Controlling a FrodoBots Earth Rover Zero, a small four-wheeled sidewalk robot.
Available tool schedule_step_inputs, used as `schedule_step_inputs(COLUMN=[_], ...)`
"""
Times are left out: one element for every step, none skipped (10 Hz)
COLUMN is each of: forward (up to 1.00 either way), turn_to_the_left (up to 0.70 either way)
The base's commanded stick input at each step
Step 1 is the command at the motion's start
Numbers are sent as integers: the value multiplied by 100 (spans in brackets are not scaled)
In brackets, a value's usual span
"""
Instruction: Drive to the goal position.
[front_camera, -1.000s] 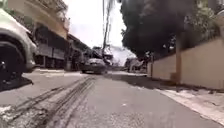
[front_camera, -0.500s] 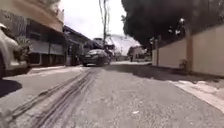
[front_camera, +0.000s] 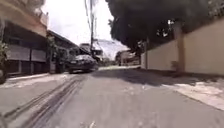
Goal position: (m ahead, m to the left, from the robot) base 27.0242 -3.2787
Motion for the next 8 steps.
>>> schedule_step_inputs(forward=[100,100,100,100,100,100,100,100], turn_to_the_left=[0,0,0,0,0,0,0,0])
